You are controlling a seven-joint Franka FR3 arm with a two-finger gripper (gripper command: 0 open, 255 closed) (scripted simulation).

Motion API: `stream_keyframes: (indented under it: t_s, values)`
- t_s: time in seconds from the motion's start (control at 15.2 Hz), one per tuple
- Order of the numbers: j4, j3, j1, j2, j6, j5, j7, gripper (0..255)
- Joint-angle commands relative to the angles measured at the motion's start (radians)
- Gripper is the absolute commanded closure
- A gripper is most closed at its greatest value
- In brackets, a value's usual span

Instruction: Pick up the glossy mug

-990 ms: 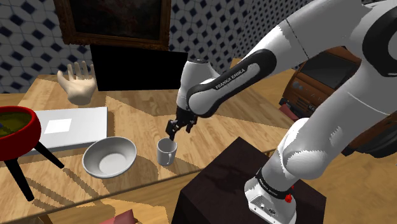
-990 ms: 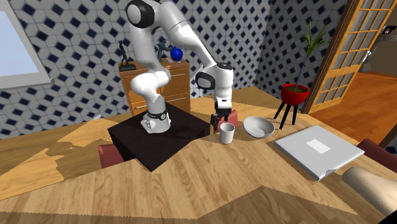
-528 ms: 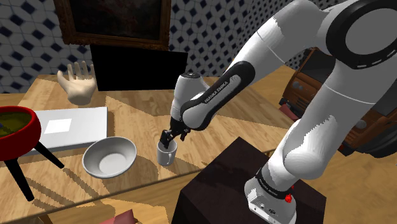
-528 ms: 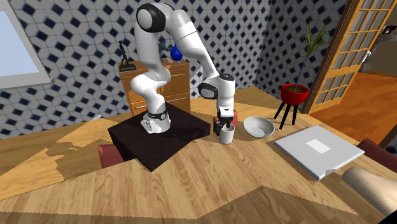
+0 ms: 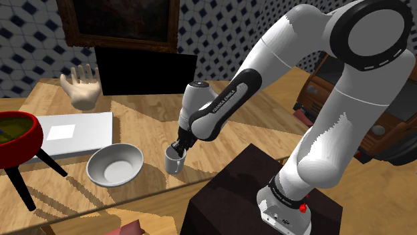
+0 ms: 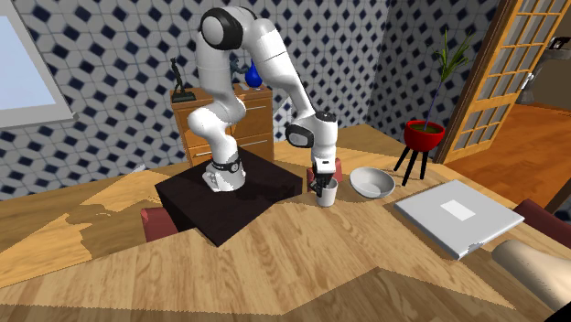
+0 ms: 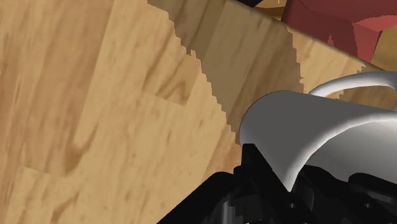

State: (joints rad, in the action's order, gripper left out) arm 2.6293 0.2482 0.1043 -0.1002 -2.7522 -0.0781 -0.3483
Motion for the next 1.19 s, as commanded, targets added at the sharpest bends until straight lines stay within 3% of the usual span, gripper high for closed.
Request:
stream_keyframes:
  t_s: [0.0,0.33,1.12]
  values:
    - [0.0,0.0,0.0,0.0,0.0,0.0,0.0,255]
    - [0.002,0.0,0.0,-0.002,-0.004,0.001,0.0,255]
    - [-0.011,0.007,-0.001,0.18,0.187,-0.058,0.034,255]
